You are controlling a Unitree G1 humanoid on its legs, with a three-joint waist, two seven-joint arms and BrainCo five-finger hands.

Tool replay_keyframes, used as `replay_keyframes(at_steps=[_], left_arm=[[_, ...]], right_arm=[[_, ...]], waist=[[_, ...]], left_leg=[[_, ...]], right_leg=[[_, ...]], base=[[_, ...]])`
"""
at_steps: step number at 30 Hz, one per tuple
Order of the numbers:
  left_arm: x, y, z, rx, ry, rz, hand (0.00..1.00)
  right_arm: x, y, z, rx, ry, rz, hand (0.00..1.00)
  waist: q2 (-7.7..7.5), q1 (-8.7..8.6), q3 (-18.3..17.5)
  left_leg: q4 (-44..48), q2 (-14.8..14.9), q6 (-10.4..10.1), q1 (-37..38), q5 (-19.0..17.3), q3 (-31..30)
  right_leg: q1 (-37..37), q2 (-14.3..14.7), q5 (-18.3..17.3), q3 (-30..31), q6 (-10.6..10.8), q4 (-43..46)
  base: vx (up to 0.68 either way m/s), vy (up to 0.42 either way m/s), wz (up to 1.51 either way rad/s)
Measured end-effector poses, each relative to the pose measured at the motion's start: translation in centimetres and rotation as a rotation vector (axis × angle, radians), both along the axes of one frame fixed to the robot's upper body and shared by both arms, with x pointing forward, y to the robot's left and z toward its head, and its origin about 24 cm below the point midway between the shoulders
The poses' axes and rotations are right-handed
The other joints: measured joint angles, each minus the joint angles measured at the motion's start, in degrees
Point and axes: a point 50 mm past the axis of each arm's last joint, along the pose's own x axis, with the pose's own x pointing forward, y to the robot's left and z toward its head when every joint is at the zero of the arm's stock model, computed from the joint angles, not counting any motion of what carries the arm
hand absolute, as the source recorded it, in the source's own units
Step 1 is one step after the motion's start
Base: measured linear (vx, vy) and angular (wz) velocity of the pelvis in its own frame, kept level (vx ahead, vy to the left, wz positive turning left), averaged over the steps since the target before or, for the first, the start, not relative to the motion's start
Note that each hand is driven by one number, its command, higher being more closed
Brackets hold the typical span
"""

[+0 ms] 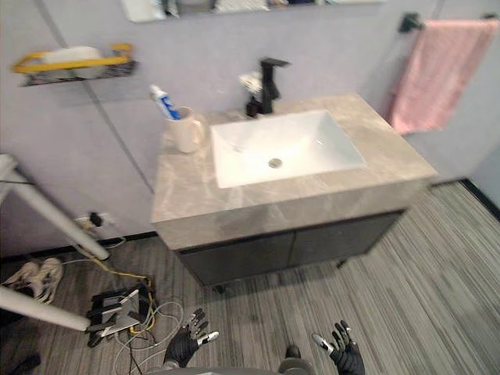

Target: Organize washtable

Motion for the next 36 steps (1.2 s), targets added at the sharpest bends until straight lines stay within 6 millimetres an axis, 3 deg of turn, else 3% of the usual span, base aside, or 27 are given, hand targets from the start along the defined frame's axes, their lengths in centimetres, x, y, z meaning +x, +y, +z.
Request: replay_keyframes(at_steps=[1, 2, 3, 5, 6, 7, 8, 9, 10, 11, 12, 14, 15, 18, 22, 24, 25, 26, 27, 28, 29, 30, 31, 33, 34, 35, 36], left_arm=[[1.3, 0.3, 0.6, 0.015, -0.038, 0.016, 0.0], [2.4, 0.5, 1.3, 0.019, -0.08, 0.026, 0.0], [2.7, 0.6, 1.5, 0.022, -0.092, 0.029, 0.0], [2.8, 1.5, 2.1, 0.026, -0.12, 0.075, 0.0], [2.8, 1.8, 2.1, 0.029, -0.12, 0.096, 0.0], [2.4, 2.4, 1.9, 0.033, -0.107, 0.144, 0.0], [2.6, 2.3, 2.1, 0.017, -0.116, 0.164, 0.0], [2.9, 1.8, 2.3, -0.008, -0.13, 0.171, 0.0], [3.0, 1.4, 2.4, -0.035, -0.143, 0.192, 0.0], [3.3, 1.5, 2.1, -0.037, -0.13, 0.21, 0.0], [2.8, 0.9, 1.3, -0.058, -0.075, 0.226, 0.0], [2.3, 0.8, 1.0, -0.058, -0.056, 0.223, 0.0], [1.7, 0.8, 0.5, -0.053, -0.025, 0.231, 0.0], [2.0, 0.0, 0.5, -0.073, -0.024, 0.213, 0.0], [2.0, -0.3, 0.3, -0.091, -0.01, 0.224, 0.0], [1.7, 0.0, 0.2, -0.082, -0.002, 0.228, 0.0], [1.3, 0.3, 0.0, -0.072, 0.009, 0.231, 0.0], [1.1, 0.8, -0.1, -0.054, 0.014, 0.232, 0.0], [0.9, 0.9, -0.2, -0.052, 0.023, 0.237, 0.0], [1.1, 0.7, 0.0, -0.052, 0.017, 0.239, 0.0], [1.2, 0.5, 0.4, -0.064, -0.002, 0.266, 0.0], [0.5, 0.6, 0.4, -0.067, 0.004, 0.302, 0.0], [0.1, 1.1, 0.3, -0.056, 0.009, 0.329, 0.0], [-1.1, 2.3, 0.4, -0.042, 0.012, 0.41, 0.0], [-1.4, 2.6, 0.5, -0.035, 0.009, 0.425, 0.0], [-1.4, 2.7, 0.7, -0.032, 0.002, 0.428, 0.0], [-0.9, 2.7, 1.2, -0.042, -0.033, 0.422, 0.0]], right_arm=[[0.7, 0.1, 0.4, -0.011, -0.025, 0.002, 0.0], [1.5, 0.1, 0.7, -0.014, -0.05, 0.004, 0.0], [1.6, 0.1, 0.8, -0.017, -0.053, 0.006, 0.0], [2.9, 0.6, 0.9, -0.006, -0.083, 0.03, 0.0], [3.6, 1.0, 1.1, -0.002, -0.101, 0.052, 0.0], [5.1, 1.6, 1.6, 0.002, -0.138, 0.095, 0.0], [6.3, 1.8, 2.0, -0.001, -0.18, 0.105, 0.0], [6.9, 1.6, 2.5, -0.016, -0.206, 0.111, 0.0], [7.1, 1.3, 2.4, -0.019, -0.209, 0.109, 0.0], [7.5, 1.5, 2.1, -0.003, -0.196, 0.116, 0.0], [6.5, 1.5, 1.5, 0.012, -0.16, 0.107, 0.0], [5.3, 1.5, 1.1, 0.018, -0.133, 0.092, 0.0], [4.3, 1.1, 0.8, 0.021, -0.108, 0.063, 0.0], [3.0, -0.3, 0.4, 0.022, -0.085, -0.026, 0.0], [0.8, -0.9, -0.3, 0.058, -0.039, -0.135, 0.0], [0.2, -0.6, -0.5, 0.077, -0.025, -0.152, 0.0], [0.1, -0.4, -0.6, 0.084, -0.022, -0.149, 0.0], [0.5, -0.2, -0.6, 0.097, -0.033, -0.143, 0.0], [1.1, 0.2, -0.5, 0.112, -0.046, -0.134, 0.0], [2.4, 0.3, -0.2, 0.12, -0.079, -0.135, 0.0], [4.1, 0.6, 0.2, 0.124, -0.112, -0.098, 0.0], [5.2, 1.1, 0.5, 0.126, -0.134, -0.044, 0.0], [5.6, 2.0, 0.6, 0.142, -0.143, -0.004, 0.0], [5.7, 3.3, 0.6, 0.169, -0.148, 0.068, 0.0], [5.5, 3.3, 0.5, 0.171, -0.144, 0.064, 0.0], [5.6, 3.2, 0.6, 0.168, -0.15, 0.06, 0.0], [5.6, 2.5, 0.3, 0.159, -0.141, 0.02, 0.0]], waist=[[-0.02, -0.09, 0.8], [-0.72, -0.03, 1.4], [-0.81, 0.07, 1.5], [-3.35, 0.06, 0.0], [-4.29, 0.1, -0.4], [-3.66, 1.13, -0.2], [-3.46, 2.09, -0.9], [-2.74, 2.17, -1.2], [-2.89, 2.13, -1.4], [-3.12, 2.54, -0.4], [-1.39, 1.55, 0.0], [-2.0, 1.61, 0.0], [-2.44, 1.49, 0.1], [-2.13, -0.17, -0.1], [-3.05, -0.64, -0.7], [-3.22, -0.69, -1.1], [-3.16, -0.49, -1.3], [-3.24, 0.31, -1.1], [-3.56, 0.72, -0.6], [-3.73, 1.29, -0.3], [-2.29, 2.22, 0.5], [-1.29, 3.25, 0.8], [-1.18, 3.78, 0.9], [-0.97, 4.79, 0.7], [-1.53, 4.86, 0.7], [-3.02, 5.06, 0.7], [-2.32, 4.87, 0.7]], left_leg=[[-0.7, 1.0, 0.1, 0.3, -0.1, 4.0], [-0.7, 1.8, 0.4, 1.3, -0.2, 7.6], [-0.7, 1.9, 0.3, 1.9, -0.2, 9.4], [3.4, 3.3, 0.8, 4.8, -0.5, 16.0], [7.2, 4.8, 0.9, 4.7, -0.5, 16.5], [15.8, 9.3, 1.1, 2.9, -1.1, 18.6], [6.9, 6.1, -0.6, 0.6, -1.8, 19.3], [2.4, 6.1, 0.8, 0.1, 1.0, 21.0], [3.9, 7.4, -1.8, 0.1, 2.2, 24.7], [8.0, 9.0, -1.5, 0.6, -0.1, 27.4], [14.6, 13.7, -1.1, 1.9, -1.0, 28.7], [17.8, 15.2, -0.7, 4.3, -1.3, 29.9], [21.1, 17.0, -2.1, 5.3, -2.5, 31.5], [16.6, 16.0, -2.3, 4.3, -2.6, 32.9], [12.4, 13.1, -2.8, 8.7, -2.0, 34.3], [15.3, 13.6, -2.8, 10.4, -1.9, 34.2], [22.2, 16.7, -2.8, 10.8, -1.6, 33.6], [33.4, 21.7, -1.7, 9.3, -0.9, 31.0], [35.3, 22.6, -3.4, 7.7, -2.6, 28.5], [30.0, 19.6, -4.1, 3.1, -6.4, 20.9], [18.8, 15.9, 0.4, 1.7, -2.0, 11.5], [17.8, 14.2, 0.5, 2.6, -1.0, 4.4], [20.2, 13.8, 0.5, 2.0, -1.0, -0.2], [30.5, 12.1, 1.5, -1.2, -0.5, -16.4], [35.1, 10.3, 4.6, -3.5, 1.2, -21.4], [36.6, 8.5, 3.6, -4.6, -1.8, -24.7], [28.6, 3.4, -0.5, -7.6, -9.6, -33.9]], right_leg=[[-2.9, -1.3, -1.6, -7.1, -2.2, 5.8], [-3.9, -3.2, -5.1, -14.3, -2.6, 14.3], [-3.8, -4.4, -7.3, -17.5, -2.8, 18.3], [-0.1, -7.3, -11.3, -26.8, -4.9, 25.1], [-0.1, -6.8, -10.0, -29.1, -6.6, 24.2], [1.0, -5.0, -6.0, -33.2, -11.3, 20.9], [2.1, -3.2, -5.3, -33.5, -9.2, 14.0], [2.2, -3.3, -8.8, -35.5, -8.8, 16.0], [3.4, -4.4, -12.7, -36.4, -5.5, 16.8], [4.1, -3.3, -13.7, -34.1, -2.9, 14.0], [6.6, 0.4, -10.1, -32.4, -4.2, 9.2], [9.5, 1.8, -9.9, -30.2, -3.9, 6.0], [11.9, 2.8, -9.5, -28.1, -3.8, 3.5], [12.0, 2.8, -9.4, -26.3, -3.7, 3.2], [15.4, 2.7, -8.1, -24.2, -1.6, 0.5], [17.7, 2.3, -7.9, -23.7, -1.4, -0.9], [18.6, 2.2, -7.9, -22.9, -1.4, -1.1], [19.5, 1.8, -7.9, -21.0, -1.4, -0.9], [19.5, 1.4, -7.9, -19.5, -1.4, -0.6], [18.0, -0.9, -8.1, -15.8, -1.0, 1.1], [15.5, -1.3, -8.4, -12.8, -0.7, 4.7], [14.9, -0.4, -9.2, -9.2, 0.5, 5.9], [15.0, -0.6, -9.4, -6.8, 0.8, 5.8], [13.8, 0.1, -9.9, -0.1, 1.3, 6.9], [13.7, -0.4, -10.2, 3.4, 1.7, 6.3], [13.5, -1.4, -10.2, 5.9, 1.8, 5.8], [10.4, -1.9, -9.6, 11.0, 2.8, 6.5]], base=[[-0.07, 0.028, -1.57], [-0.02, 0.03, -1.59], [0.08, 0.004, -1.6], [0.18, -0.063, -1.87], [0.2, -0.243, -2.31], [0.09, -0.245, -2.55], [0.05, -0.205, -2.46], [-0.03, -0.085, -1.98], [0.03, -0.124, -1.38], [-0.01, -0.168, -1.52], [0.01, -0.135, -1.13], [0.02, -0.026, -0.84], [0.05, 0.04, -0.69], [0.03, 0.077, -0.46], [0.06, 0.11, -0.23], [0.09, 0.109, -0.21], [0.07, 0.089, -0.44], [0.06, 0.1, -0.53], [0.03, 0.179, -0.61], [-0.01, 0.267, -0.92], [-0.05, 0.341, -1.5], [-0.03, 0.241, -1.68], [0.03, 0.165, -1.86], [0.1, 0.181, -2.04], [0.09, 0.276, -1.74], [0.08, 0.341, -1.69], [0.0, 0.364, -1.39]])
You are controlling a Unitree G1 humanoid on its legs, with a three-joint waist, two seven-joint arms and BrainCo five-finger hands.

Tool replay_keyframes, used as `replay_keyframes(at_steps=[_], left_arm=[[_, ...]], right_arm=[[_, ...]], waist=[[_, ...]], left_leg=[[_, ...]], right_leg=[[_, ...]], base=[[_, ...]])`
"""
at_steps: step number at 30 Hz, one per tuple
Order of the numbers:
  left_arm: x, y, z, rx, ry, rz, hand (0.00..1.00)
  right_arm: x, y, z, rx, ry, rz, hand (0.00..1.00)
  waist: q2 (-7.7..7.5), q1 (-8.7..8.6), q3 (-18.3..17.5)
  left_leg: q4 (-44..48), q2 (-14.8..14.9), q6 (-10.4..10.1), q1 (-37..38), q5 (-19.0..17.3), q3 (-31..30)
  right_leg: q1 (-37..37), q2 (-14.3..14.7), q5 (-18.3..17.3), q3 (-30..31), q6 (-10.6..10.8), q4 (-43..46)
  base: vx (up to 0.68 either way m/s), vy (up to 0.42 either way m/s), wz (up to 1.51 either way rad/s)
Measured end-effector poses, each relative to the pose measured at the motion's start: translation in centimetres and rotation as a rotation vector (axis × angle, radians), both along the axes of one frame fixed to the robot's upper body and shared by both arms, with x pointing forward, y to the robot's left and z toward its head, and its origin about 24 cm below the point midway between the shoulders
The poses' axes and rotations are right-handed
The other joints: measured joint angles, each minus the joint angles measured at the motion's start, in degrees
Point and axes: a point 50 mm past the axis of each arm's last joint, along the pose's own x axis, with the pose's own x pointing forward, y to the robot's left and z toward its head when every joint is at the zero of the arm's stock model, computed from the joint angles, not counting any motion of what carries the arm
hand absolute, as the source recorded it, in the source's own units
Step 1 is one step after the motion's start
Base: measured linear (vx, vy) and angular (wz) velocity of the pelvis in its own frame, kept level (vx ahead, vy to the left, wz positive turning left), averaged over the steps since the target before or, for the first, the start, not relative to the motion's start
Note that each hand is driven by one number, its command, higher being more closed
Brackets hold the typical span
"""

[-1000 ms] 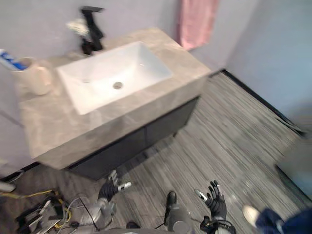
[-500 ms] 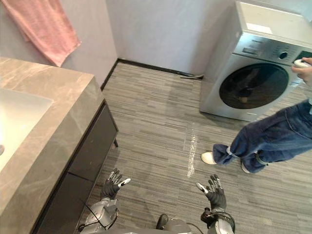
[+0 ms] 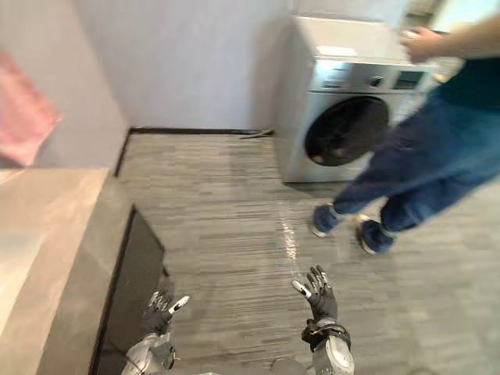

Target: Organize washtable

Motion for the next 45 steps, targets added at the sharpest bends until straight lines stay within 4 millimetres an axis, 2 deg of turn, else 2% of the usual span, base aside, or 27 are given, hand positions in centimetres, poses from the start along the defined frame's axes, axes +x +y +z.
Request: replay_keyframes(at_steps=[1, 2, 3, 6, 7, 14, 15, 16, 17, 18, 19, 20, 21, 22, 24, 25, 26, 27, 28, 29, 31, 34, 35, 37, 40, 43, 45], left_arm=[[0.6, -0.2, 0.5, -0.006, -0.031, -0.003, 0.0], [1.2, -0.5, 1.1, -0.011, -0.074, -0.001, 0.0], [1.3, -0.1, 1.3, -0.004, -0.083, 0.013, 0.0], [1.9, 0.0, 2.4, 0.005, -0.147, 0.028, 0.0], [2.2, -0.2, 2.6, 0.003, -0.16, 0.02, 0.0], [2.2, -0.9, 3.0, 0.004, -0.176, -0.015, 0.0], [2.2, -1.1, 3.0, 0.003, -0.174, -0.022, 0.0], [2.2, -1.2, 3.0, 0.008, -0.171, -0.031, 0.0], [2.3, -1.0, 3.0, 0.022, -0.17, -0.039, 0.0], [3.3, -1.8, 3.3, 0.029, -0.196, -0.091, 0.0], [3.5, -2.3, 3.5, 0.026, -0.207, -0.113, 0.0], [3.9, -3.0, 3.5, 0.012, -0.211, -0.131, 0.0], [3.9, -3.1, 3.4, 0.014, -0.207, -0.144, 0.0], [3.9, -3.2, 3.4, 0.017, -0.204, -0.153, 0.0], [4.5, -3.2, 3.4, 0.026, -0.206, -0.169, 0.0], [4.7, -2.9, 3.3, 0.039, -0.203, -0.176, 0.0], [5.3, -2.3, 3.6, 0.058, -0.217, -0.178, 0.0], [5.8, -1.8, 4.0, 0.076, -0.236, -0.178, 0.0], [6.0, -1.4, 4.3, 0.074, -0.253, -0.143, 0.0], [5.1, -0.6, 3.4, 0.06, -0.199, -0.082, 0.0], [4.2, -0.1, 2.8, 0.039, -0.162, -0.013, 0.0], [3.9, 1.1, 2.6, 0.021, -0.148, 0.07, 0.0], [3.8, 1.0, 2.3, 0.009, -0.133, 0.074, 0.0], [3.9, 0.3, 1.7, -0.012, -0.108, 0.067, 0.0], [3.9, -1.1, 1.3, -0.069, -0.099, 0.046, 0.0], [3.8, -2.2, 1.1, -0.085, -0.085, 0.006, 0.0], [3.5, -2.4, 0.8, -0.088, -0.067, 0.002, 0.0]], right_arm=[[0.2, -0.5, 0.0, -0.01, -0.001, -0.013, 0.0], [0.3, -1.2, -0.3, -0.022, 0.018, -0.024, 0.0], [-0.1, -1.2, -0.2, -0.02, 0.021, -0.024, 0.0], [-1.2, -1.5, -0.8, 0.0, 0.05, -0.058, 0.0], [-1.5, -1.5, -0.9, 0.025, 0.048, -0.088, 0.0], [-4.4, -0.2, -1.9, 0.146, 0.112, -0.145, 0.0], [-4.5, -0.3, -1.9, 0.143, 0.115, -0.141, 0.0], [-4.3, -0.4, -1.6, 0.134, 0.104, -0.13, 0.0], [-3.7, -0.1, -1.3, 0.135, 0.084, -0.122, 0.0], [-3.5, -0.1, -1.2, 0.102, 0.079, -0.106, 0.0], [-3.1, -0.2, -1.0, 0.079, 0.072, -0.081, 0.0], [-2.5, 0.1, -0.8, 0.041, 0.066, -0.017, 0.0], [-1.9, 1.0, -0.2, 0.019, 0.034, 0.056, 0.0], [-1.7, 1.4, 0.0, 0.01, 0.021, 0.082, 0.0], [-1.2, 2.1, 0.8, -0.011, -0.019, 0.125, 0.0], [-1.1, 2.4, 1.3, -0.014, -0.041, 0.134, 0.0], [-0.5, 3.0, 1.7, -0.008, -0.065, 0.15, 0.0], [-0.4, 3.1, 1.8, -0.01, -0.073, 0.152, 0.0], [0.6, 3.4, 1.8, -0.021, -0.086, 0.173, 0.0], [0.9, 3.9, 1.7, -0.026, -0.081, 0.216, 0.0], [0.9, 3.8, 1.5, -0.039, -0.069, 0.228, 0.0], [0.7, 3.8, 1.0, -0.046, -0.044, 0.24, 0.0], [0.3, 3.7, 0.6, -0.046, -0.018, 0.239, 0.0], [-0.3, 3.4, 0.2, -0.052, 0.006, 0.242, 0.0], [-1.9, 2.8, -0.4, -0.076, 0.06, 0.253, 0.0], [-2.4, 2.7, -0.6, -0.081, 0.075, 0.253, 0.0], [-2.4, 2.7, -0.6, -0.079, 0.075, 0.254, 0.0]], waist=[[1.05, -0.13, -0.1], [1.29, 0.43, 0.1], [1.75, -0.33, -0.1], [1.62, -1.33, -0.5], [1.9, -2.11, -1.2], [2.77, -2.62, -2.7], [2.79, -2.73, -2.8], [2.25, -2.45, -2.9], [0.68, -2.03, -2.5], [0.29, -2.77, -2.7], [1.21, -3.28, -2.9], [0.76, -2.56, -3.1], [1.06, -2.83, -2.9], [1.22, -3.17, -2.8], [1.88, -3.52, -2.5], [1.56, -3.78, -2.4], [0.15, -3.96, -1.3], [-0.27, -3.57, -0.9], [-2.63, -3.47, 0.7], [-1.39, -3.7, 1.0], [1.48, -4.37, 1.0], [1.13, -4.28, 0.5], [1.11, -4.77, 0.4], [1.57, -4.87, 0.4], [2.26, -5.0, 0.0], [2.25, -5.01, 0.0], [2.25, -4.89, -0.1]], left_leg=[[-6.0, -1.1, -0.8, -0.8, 0.1, -3.0], [-13.5, -2.7, -3.3, 1.8, -0.3, -4.4], [-15.1, -3.0, -3.3, 3.6, 0.4, -2.2], [-12.7, -4.3, -3.4, 4.5, 0.4, -2.9], [-13.1, -4.2, -3.4, 5.6, 0.4, -1.0], [-15.1, -3.9, -3.6, 12.0, 0.6, 8.8], [-14.3, -4.0, -4.3, 12.1, 1.0, 9.6], [-9.2, -4.6, -7.3, 10.9, 2.8, 10.9], [-7.1, -4.3, -6.4, 9.7, 1.5, 11.6], [-17.8, -3.8, -3.7, 9.5, 0.0, 13.5], [-22.9, -2.8, -2.7, 9.9, 1.9, 14.1], [-24.3, -3.8, -2.1, 12.1, 3.0, 17.5], [-24.1, -3.5, -2.1, 12.7, 3.0, 21.1], [-23.8, -3.4, -2.1, 12.8, 3.0, 23.1], [-22.1, -2.4, -2.1, 12.9, 3.0, 29.6], [-15.1, -1.0, -2.2, 10.8, 3.1, 33.8], [-4.9, 2.3, -1.8, 6.5, 4.1, 35.1], [-8.6, 2.2, 3.2, 3.8, 0.7, 34.8], [-21.4, -1.4, 1.9, 8.1, 5.2, 40.0], [-22.7, -1.6, 2.0, 10.1, 5.9, 44.8], [-22.5, -0.5, 2.1, 10.9, 5.9, 48.8], [-22.6, -2.2, 2.2, 11.2, 5.8, 54.3], [-20.6, -1.9, 2.2, 11.3, 5.8, 56.4], [-18.2, -1.1, 2.2, 12.4, 5.8, 57.0], [-17.9, -1.0, 2.2, 13.8, 5.8, 58.3], [-17.1, -0.6, 2.2, 14.2, 5.8, 58.3], [-13.4, 1.1, 2.2, 14.6, 5.8, 58.1]], right_leg=[[-1.5, 0.3, 0.2, 1.9, 0.4, 0.4], [-4.1, 1.3, -0.2, 5.8, 2.2, 2.0], [-4.8, 2.9, -0.5, 7.9, 2.8, 2.8], [-3.8, 4.5, -0.4, 10.6, 3.3, 2.3], [-3.5, 4.7, 1.1, 12.3, 3.2, 0.9], [-3.7, 7.2, 1.3, 20.2, 3.2, 0.9], [-3.7, 7.2, 1.4, 20.4, 3.2, 1.2], [-4.2, 6.3, 1.6, 21.6, 2.8, 2.8], [-4.6, 5.2, 1.6, 23.0, 2.8, 3.4], [-4.8, 4.2, 2.0, 24.3, 3.4, 3.6], [-5.2, 4.8, 2.1, 24.4, 3.7, 3.9], [-6.5, 5.1, 3.7, 26.3, 6.9, 4.3], [-7.4, 6.1, 6.5, 27.1, 8.9, 4.1], [-8.0, 6.5, 8.1, 27.7, 9.1, 3.9], [-10.6, 7.5, 14.0, 24.2, 9.3, 3.1], [-11.8, 6.6, 18.2, 14.1, 4.5, 1.6], [-11.2, 3.9, 21.1, 4.6, 0.2, -2.2], [-10.5, 1.3, 20.3, -4.3, -3.6, -5.3], [-13.5, -3.1, 7.6, -16.7, -2.6, 8.5], [-11.9, -3.5, 1.7, -23.0, -4.6, 13.9], [-8.7, -1.4, -0.6, -28.3, -4.1, 16.1], [-4.7, -0.5, 0.4, -29.6, -3.3, 7.8], [-2.4, 0.3, 2.1, -27.5, -1.5, 1.4], [-0.5, 0.8, 4.0, -25.1, -0.2, -1.8], [0.7, 1.2, 4.3, -22.8, -0.3, -2.5], [0.8, 1.3, 4.3, -22.5, -0.3, -2.7], [2.0, 1.4, 4.3, -22.5, -0.3, -2.9]], base=[[-0.04, 0.388, -1.92], [0.02, 0.298, -1.58], [0.08, 0.177, -1.36], [0.16, 0.07, -1.11], [0.17, 0.13, -0.93], [0.17, 0.055, -0.85], [0.14, 0.023, -0.86], [0.08, 0.023, -0.76], [0.07, 0.041, -0.77], [0.03, 0.028, -0.38], [0.06, 0.06, -0.71], [0.05, 0.144, -1.14], [0.05, 0.136, -1.45], [-0.02, 0.211, -1.6], [-0.06, 0.156, -1.51], [-0.04, 0.098, -1.39], [-0.08, 0.053, -1.4], [-0.12, -0.009, -1.55], [-0.12, -0.021, -1.93], [-0.06, 0.012, -1.91], [-0.02, 0.064, -1.7], [-0.06, 0.01, -1.43], [-0.03, -0.058, -1.15], [0.0, -0.072, -0.85], [-0.03, -0.046, -0.45], [0.0, -0.047, -0.08], [0.0, 0.0, 0.0]])
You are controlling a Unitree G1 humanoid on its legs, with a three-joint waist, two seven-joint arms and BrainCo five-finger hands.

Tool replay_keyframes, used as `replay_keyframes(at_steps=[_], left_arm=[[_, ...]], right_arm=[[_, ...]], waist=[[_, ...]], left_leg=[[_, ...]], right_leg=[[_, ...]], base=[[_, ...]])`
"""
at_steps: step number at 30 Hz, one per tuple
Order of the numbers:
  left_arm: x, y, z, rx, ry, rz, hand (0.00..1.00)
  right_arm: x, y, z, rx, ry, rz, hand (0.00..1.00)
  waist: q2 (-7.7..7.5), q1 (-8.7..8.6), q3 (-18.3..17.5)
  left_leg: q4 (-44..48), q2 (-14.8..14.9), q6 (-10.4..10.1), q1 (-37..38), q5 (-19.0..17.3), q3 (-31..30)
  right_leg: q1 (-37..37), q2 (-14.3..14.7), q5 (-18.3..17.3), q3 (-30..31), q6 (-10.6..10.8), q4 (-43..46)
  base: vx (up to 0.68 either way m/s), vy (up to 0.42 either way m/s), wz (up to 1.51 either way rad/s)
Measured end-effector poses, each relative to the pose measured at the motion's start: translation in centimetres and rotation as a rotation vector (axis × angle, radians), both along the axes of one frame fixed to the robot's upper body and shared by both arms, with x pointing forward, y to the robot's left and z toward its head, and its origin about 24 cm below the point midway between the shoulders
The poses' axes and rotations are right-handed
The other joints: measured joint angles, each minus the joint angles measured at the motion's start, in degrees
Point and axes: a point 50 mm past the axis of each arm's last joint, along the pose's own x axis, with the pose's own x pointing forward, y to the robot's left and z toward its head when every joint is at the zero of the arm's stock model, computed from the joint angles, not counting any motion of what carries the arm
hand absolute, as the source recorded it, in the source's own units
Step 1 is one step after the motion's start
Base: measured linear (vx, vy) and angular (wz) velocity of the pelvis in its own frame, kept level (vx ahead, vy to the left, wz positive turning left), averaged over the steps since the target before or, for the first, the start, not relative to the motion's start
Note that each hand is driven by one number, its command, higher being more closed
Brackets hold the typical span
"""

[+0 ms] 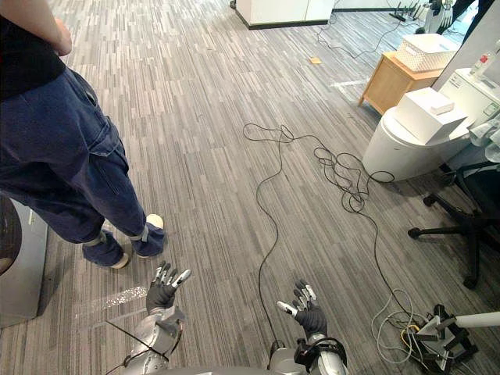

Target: Organize washtable

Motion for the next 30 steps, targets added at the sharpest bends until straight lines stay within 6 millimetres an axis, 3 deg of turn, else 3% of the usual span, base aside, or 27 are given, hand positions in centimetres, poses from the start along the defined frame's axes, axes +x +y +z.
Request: replay_keyframes(at_steps=[3, 4, 5, 6, 7, 8, 9, 10, 11, 12, 16, 17, 18, 30], left_arm=[[-0.7, 0.3, -0.3, 0.004, 0.02, 0.009, 0.0], [-1.3, 0.7, -0.6, 0.014, 0.039, 0.021, 0.0], [-2.0, 1.1, -0.8, 0.022, 0.058, 0.03, 0.0], [-2.1, 1.2, -0.9, 0.027, 0.062, 0.031, 0.0], [-2.3, 1.1, -0.8, 0.052, 0.06, 0.013, 0.0], [-3.1, 1.1, -0.9, 0.077, 0.069, -0.006, 0.0], [-3.5, 1.0, -1.0, 0.085, 0.08, -0.015, 0.0], [-3.7, 1.8, -1.0, 0.129, 0.091, -0.026, 0.0], [-2.8, 1.7, -0.7, 0.174, 0.064, -0.084, 0.0], [-2.9, 1.6, -0.7, 0.174, 0.065, -0.096, 0.0], [-3.2, 1.1, -1.1, 0.144, 0.083, -0.099, 0.0], [-4.2, 0.4, -1.9, 0.086, 0.123, -0.099, 0.0], [-4.7, 0.7, -2.4, 0.088, 0.152, -0.103, 0.0], [-5.3, 1.0, -3.1, 0.099, 0.2, -0.08, 0.0]], right_arm=[[0.1, -0.2, 0.1, -0.009, -0.004, 0.006, 0.0], [0.1, -0.4, 0.1, -0.016, -0.003, 0.011, 0.0], [0.2, 0.0, 0.0, -0.006, -0.004, 0.015, 0.0], [0.2, -0.1, 0.0, -0.008, -0.002, 0.014, 0.0], [0.5, -0.3, -0.1, -0.018, -0.002, 0.025, 0.0], [0.7, -0.4, -0.2, -0.029, 0.002, 0.046, 0.0], [0.7, -0.3, -0.4, -0.028, 0.014, 0.057, 0.0], [0.4, 0.3, -0.9, -0.006, 0.033, 0.062, 0.0], [-1.4, -0.8, -1.8, 0.032, 0.097, -0.043, 0.0], [-1.1, -1.4, -1.7, 0.027, 0.091, -0.078, 0.0], [-1.4, -1.8, -2.3, 0.043, 0.128, -0.145, 0.0], [-1.9, -1.8, -2.8, 0.054, 0.159, -0.167, 0.0], [-1.8, -0.8, -3.0, 0.079, 0.17, -0.158, 0.0], [-2.7, -1.7, -3.7, 0.059, 0.222, -0.22, 0.0]], waist=[[0.31, 0.27, -0.2], [0.27, 0.44, -0.2], [-1.41, 1.05, 0.1], [-1.74, 1.51, -0.2], [-1.28, 2.45, -0.4], [0.58, 3.75, -0.6], [0.42, 4.14, -0.7], [-0.52, 3.07, -0.8], [-0.66, 3.21, -1.1], [-0.82, 3.25, -1.3], [1.33, 3.27, -2.4], [1.18, 3.2, -3.5], [0.65, 3.31, -4.9], [0.65, 3.27, -4.9]], left_leg=[[8.2, 3.6, 0.1, -0.2, 0.3, -1.0], [15.1, 6.0, 0.9, -1.2, 2.4, -3.6], [23.3, 8.5, 1.7, -5.1, 4.7, -8.5], [23.9, 8.4, 2.2, -7.6, 1.7, -12.8], [17.2, 7.6, 1.0, -11.7, -0.7, -22.7], [5.6, 6.9, -3.3, -12.4, 2.6, -33.1], [3.4, 4.5, -4.3, -11.5, 2.0, -36.4], [1.8, 2.5, -4.5, -11.2, 2.0, -38.6], [-5.7, -2.2, -4.0, -10.4, 2.6, -43.6], [-6.4, -2.5, -3.9, -10.4, 3.3, -44.0], [-13.0, -2.7, -5.7, -8.6, 8.2, -44.7], [-21.6, -2.5, -6.9, -4.2, 11.9, -44.0], [-24.1, -3.0, -6.5, -4.6, 13.8, -43.8], [-26.5, -3.5, -6.4, -4.0, 15.1, -44.0]], right_leg=[[1.7, -0.1, 0.0, 0.3, 0.0, -0.5], [2.8, -0.5, 0.0, 0.7, 0.0, -0.6], [3.6, -2.5, 0.0, 1.9, 0.0, -0.7], [3.1, -3.4, -0.2, 3.3, 0.1, -0.3], [0.8, -3.7, -0.2, 5.9, 0.1, 1.5], [-0.7, -2.5, -0.9, 7.5, 1.3, 2.9], [-0.8, -2.8, -1.5, 8.7, 2.2, 2.7], [-0.8, -3.8, -1.6, 9.3, 2.3, 1.7], [1.4, -5.4, -1.1, 7.5, 2.9, -1.8], [1.4, -5.5, -1.1, 7.3, 2.8, -1.7], [0.7, -4.5, -0.6, 6.4, 3.1, -1.4], [0.0, -2.6, 0.3, 7.6, 2.5, -1.4], [-0.1, -2.4, 2.7, 7.7, 2.9, -4.9], [-0.6, -2.5, 2.7, 7.2, 2.9, -4.4]], base=[[0.0, 0.007, -0.08], [0.03, 0.015, -0.22], [0.03, 0.034, -0.24], [0.01, 0.081, -0.5], [-0.02, 0.194, -0.84], [0.0, 0.212, -0.97], [0.06, 0.219, -0.54], [0.1, 0.289, 0.88], [0.07, 0.259, 1.19], [-0.01, 0.17, 1.13], [-0.12, -0.085, 0.03], [-0.21, -0.103, -0.27], [-0.2, -0.089, -0.27], [0.0, 0.0, 0.01]])
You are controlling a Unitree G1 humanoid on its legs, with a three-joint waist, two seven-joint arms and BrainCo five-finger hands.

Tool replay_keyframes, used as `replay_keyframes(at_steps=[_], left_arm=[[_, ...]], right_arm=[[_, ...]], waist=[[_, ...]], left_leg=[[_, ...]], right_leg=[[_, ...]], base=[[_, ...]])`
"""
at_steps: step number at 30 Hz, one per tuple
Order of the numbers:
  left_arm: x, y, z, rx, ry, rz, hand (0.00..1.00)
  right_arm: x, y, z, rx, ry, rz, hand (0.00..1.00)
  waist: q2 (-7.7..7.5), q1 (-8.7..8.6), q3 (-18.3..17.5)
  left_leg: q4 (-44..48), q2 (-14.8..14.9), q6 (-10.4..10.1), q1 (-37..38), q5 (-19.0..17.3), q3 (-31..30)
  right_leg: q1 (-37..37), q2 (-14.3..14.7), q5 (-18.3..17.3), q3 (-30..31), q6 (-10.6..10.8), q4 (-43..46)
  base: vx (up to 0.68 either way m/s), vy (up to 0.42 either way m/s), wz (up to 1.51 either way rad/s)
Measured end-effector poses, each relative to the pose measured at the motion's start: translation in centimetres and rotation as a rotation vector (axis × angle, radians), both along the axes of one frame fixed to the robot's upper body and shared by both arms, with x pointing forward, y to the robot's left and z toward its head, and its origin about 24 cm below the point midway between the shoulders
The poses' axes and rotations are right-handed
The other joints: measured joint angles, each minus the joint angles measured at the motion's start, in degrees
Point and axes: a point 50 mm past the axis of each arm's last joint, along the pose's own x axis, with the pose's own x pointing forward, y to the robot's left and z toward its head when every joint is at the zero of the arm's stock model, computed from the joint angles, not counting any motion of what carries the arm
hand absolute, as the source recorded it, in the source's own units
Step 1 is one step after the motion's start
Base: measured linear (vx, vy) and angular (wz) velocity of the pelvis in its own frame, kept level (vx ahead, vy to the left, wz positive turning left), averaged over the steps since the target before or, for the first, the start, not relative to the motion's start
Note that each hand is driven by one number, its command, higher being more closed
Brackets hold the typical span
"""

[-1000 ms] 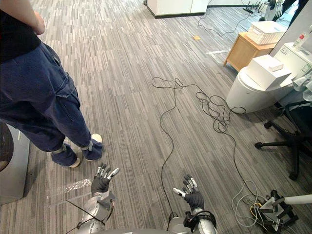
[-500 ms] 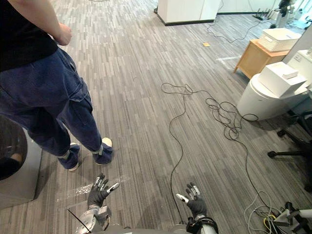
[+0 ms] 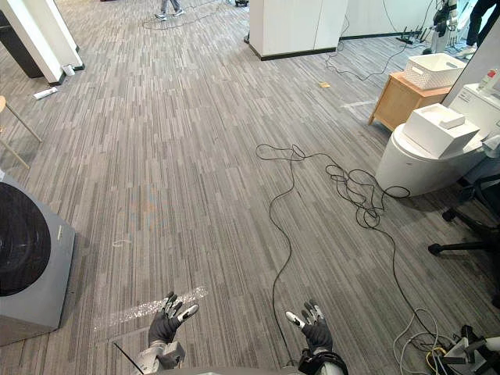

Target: Organize washtable

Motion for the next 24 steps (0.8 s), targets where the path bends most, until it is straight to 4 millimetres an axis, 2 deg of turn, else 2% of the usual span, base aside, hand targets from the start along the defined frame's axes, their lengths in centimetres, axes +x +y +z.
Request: replay_keyframes(at_steps=[5, 13, 15, 18, 19, 20, 21, 22, 23, 24], left_arm=[[0.0, 0.1, -0.4, 0.007, 0.021, 0.007, 0.0], [0.0, 0.5, -0.4, 0.019, 0.026, 0.029, 0.0], [0.3, 0.7, -0.2, 0.026, 0.017, 0.042, 0.0], [0.6, 1.0, 0.0, 0.036, 0.007, 0.058, 0.0], [0.7, 1.0, 0.1, 0.037, -0.001, 0.059, 0.0], [0.6, 1.0, 0.1, 0.039, 0.001, 0.061, 0.0], [0.8, 1.0, 0.2, 0.04, -0.004, 0.063, 0.0], [1.1, 1.3, 0.4, 0.052, -0.016, 0.061, 0.0], [1.4, 1.6, 0.7, 0.063, -0.029, 0.061, 0.0], [2.2, 2.0, 1.1, 0.085, -0.058, 0.054, 0.0]], right_arm=[[-0.5, -0.7, -0.2, -0.02, 0.025, -0.046, 0.0], [-0.3, -1.0, -0.2, -0.028, 0.021, -0.059, 0.0], [0.3, -1.5, 0.0, -0.048, 0.011, -0.084, 0.0], [0.3, -1.9, 0.1, -0.054, 0.013, -0.13, 0.0], [0.1, -2.1, 0.1, -0.059, 0.016, -0.138, 0.0], [0.5, -2.3, 0.4, -0.068, -0.002, -0.135, 0.0], [0.7, -2.0, 0.8, -0.063, -0.03, -0.126, 0.0], [0.7, -1.6, 0.9, -0.053, -0.039, -0.117, 0.0], [0.6, -1.3, 0.9, -0.046, -0.042, -0.109, 0.0], [0.7, -1.1, 1.1, -0.037, -0.057, -0.104, 0.0]], waist=[[-0.15, 0.11, -0.1], [-0.67, 0.14, 0.0], [-1.02, 0.12, 0.2], [-2.66, 0.08, 0.8], [-2.75, 0.17, 1.0], [-2.51, 0.43, 1.6], [-0.81, -0.2, 2.7], [-0.34, -0.42, 3.0], [-0.15, -0.46, 3.4], [-0.83, -0.51, 4.1]], left_leg=[[-2.7, -0.6, 0.3, 1.2, 1.5, -0.4], [-2.9, -0.7, 0.3, 0.3, 1.5, -0.5], [-2.8, -1.4, 0.4, -0.9, 1.2, -0.4], [-1.4, -3.8, 0.9, -1.2, -1.4, -0.5], [-0.8, -3.6, 1.0, -1.3, -2.6, -1.0], [-0.6, -3.4, 1.9, -0.8, -3.5, -1.0], [0.3, -2.1, 2.3, 0.1, -4.4, -1.9], [1.9, -0.3, 2.1, 0.1, -5.7, -2.3], [3.3, 0.9, 1.8, 0.0, -6.7, -2.3], [4.6, 2.1, 1.3, -0.3, -8.0, -2.6]], right_leg=[[0.1, -0.2, 0.0, -0.8, 0.0, 0.5], [-1.1, -0.4, -0.4, -1.0, 0.1, 1.0], [-2.9, -1.4, -2.0, -1.4, 0.3, 2.6], [-5.7, -5.3, -6.9, -2.5, 0.5, 10.8], [-6.3, -6.0, -7.5, -2.4, -0.4, 14.1], [-10.7, -7.0, -6.6, -3.0, -2.2, 24.2], [-16.6, -6.9, -4.8, -2.9, -5.8, 34.7], [-18.5, -5.4, -8.4, -3.0, -5.1, 35.4], [-19.4, -4.4, -9.6, -2.9, -5.0, 33.6], [-21.3, -2.8, -9.3, -3.4, -4.0, 26.9]], base=[[-0.02, 0.003, 0.06], [-0.02, -0.001, 0.01], [0.0, 0.03, 0.12], [0.05, 0.085, 0.24], [0.08, 0.039, -0.05], [0.06, 0.014, -0.03], [0.17, 0.01, 0.02], [0.13, 0.012, 0.11], [0.23, -0.022, 0.02], [0.18, -0.029, 0.08]])
